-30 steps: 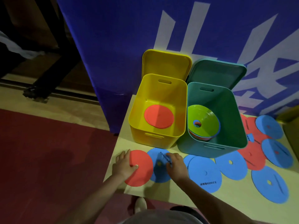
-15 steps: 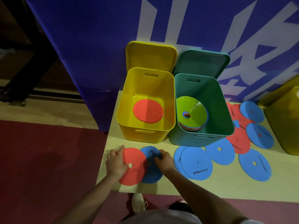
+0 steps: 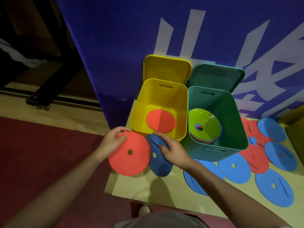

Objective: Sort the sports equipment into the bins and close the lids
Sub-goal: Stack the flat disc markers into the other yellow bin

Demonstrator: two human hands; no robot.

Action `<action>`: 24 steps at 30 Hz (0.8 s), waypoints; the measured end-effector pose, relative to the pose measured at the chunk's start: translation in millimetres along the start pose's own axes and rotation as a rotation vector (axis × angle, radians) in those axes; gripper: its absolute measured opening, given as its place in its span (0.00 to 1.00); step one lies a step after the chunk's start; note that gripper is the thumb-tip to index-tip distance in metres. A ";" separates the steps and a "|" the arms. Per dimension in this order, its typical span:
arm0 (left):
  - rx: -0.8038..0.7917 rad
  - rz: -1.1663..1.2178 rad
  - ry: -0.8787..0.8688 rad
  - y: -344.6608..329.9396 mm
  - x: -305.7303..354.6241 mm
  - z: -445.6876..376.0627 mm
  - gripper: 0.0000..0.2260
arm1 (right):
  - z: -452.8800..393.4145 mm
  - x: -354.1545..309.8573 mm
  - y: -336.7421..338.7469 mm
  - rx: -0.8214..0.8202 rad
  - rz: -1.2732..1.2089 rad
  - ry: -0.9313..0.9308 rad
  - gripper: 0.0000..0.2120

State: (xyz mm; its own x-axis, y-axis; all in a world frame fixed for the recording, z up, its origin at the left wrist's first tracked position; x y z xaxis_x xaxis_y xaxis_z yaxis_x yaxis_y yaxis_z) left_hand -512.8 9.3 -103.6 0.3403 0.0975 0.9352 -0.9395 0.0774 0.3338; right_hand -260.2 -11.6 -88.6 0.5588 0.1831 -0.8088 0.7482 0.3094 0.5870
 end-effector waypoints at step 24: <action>0.174 0.010 0.056 -75.3 77.6 -156.8 0.12 | -52.0 59.6 136.5 1.079 -0.630 -0.450 0.23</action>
State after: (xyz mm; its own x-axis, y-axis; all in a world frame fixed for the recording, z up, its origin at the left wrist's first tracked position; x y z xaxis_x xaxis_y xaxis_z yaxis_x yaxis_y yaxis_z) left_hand -409.3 166.7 -74.7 0.3280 0.1529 0.9322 -0.9339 -0.0959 0.3444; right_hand -143.3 90.1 -58.6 -0.0733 -0.1050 -0.9918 0.7111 -0.7027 0.0218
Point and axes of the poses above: each hand's wrist, its own z-axis away from the middle knuckle, its own y-axis out of the back of the hand, x = y × z, the point moved 2 cm from there along -z, towards the middle knuckle, and after that the axes turned 1 degree about z, right-handed, at the moved point
